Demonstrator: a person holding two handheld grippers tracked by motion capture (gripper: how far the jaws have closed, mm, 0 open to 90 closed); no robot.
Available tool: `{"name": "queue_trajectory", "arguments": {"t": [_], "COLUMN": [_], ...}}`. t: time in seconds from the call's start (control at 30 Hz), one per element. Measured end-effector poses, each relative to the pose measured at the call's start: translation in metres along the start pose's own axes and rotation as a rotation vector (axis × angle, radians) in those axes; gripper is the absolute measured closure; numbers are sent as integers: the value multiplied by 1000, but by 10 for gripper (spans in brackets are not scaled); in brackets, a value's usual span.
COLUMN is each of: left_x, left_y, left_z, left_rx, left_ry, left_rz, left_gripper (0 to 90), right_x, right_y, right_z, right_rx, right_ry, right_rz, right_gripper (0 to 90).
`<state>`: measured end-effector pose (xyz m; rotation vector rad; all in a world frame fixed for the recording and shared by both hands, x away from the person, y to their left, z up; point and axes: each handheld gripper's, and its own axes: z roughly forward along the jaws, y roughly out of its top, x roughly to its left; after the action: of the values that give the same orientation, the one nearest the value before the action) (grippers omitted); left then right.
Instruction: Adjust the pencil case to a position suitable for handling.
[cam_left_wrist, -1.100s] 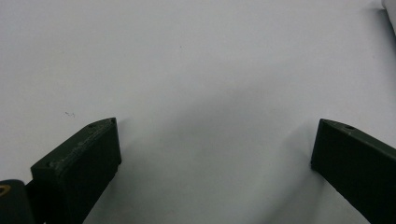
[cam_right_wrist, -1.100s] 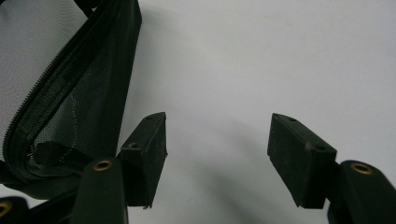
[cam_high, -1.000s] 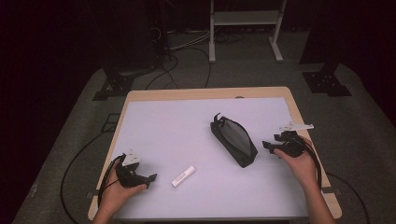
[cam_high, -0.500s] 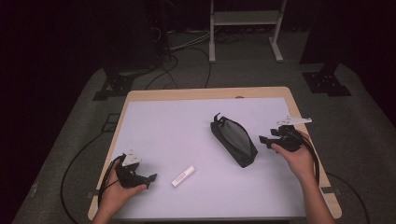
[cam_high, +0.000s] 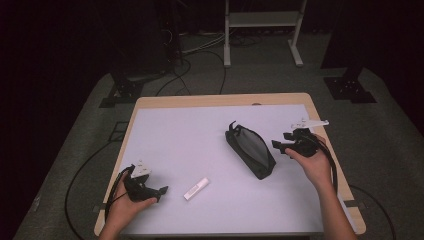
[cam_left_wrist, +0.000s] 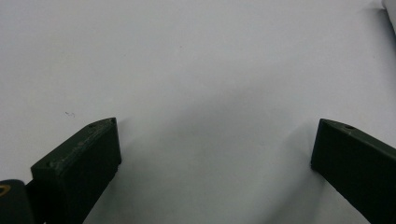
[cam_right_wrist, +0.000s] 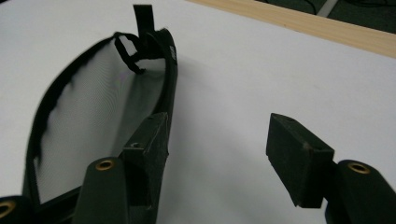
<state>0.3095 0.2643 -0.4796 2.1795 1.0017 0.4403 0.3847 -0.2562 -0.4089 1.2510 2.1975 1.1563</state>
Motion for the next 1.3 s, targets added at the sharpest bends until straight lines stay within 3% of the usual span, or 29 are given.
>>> {"name": "queue_trajectory", "arguments": {"t": [0.67,0.93,1.3], "left_x": [0,0,0], "left_y": [0,0,0], "left_z": [0,0,0], "left_rx": [3,2,0], "left_ry": [0,0,0], "left_rz": [0,1,0], "left_gripper": [7,7,7], "right_x": [18,26,25], "right_y": [20,19,13], "right_z": [16,31,40], "right_rx": [0,42,72], "right_ry": [64,72,74], "right_rz": [-26,-39,-31], "right_gripper": [386,401,476]}}
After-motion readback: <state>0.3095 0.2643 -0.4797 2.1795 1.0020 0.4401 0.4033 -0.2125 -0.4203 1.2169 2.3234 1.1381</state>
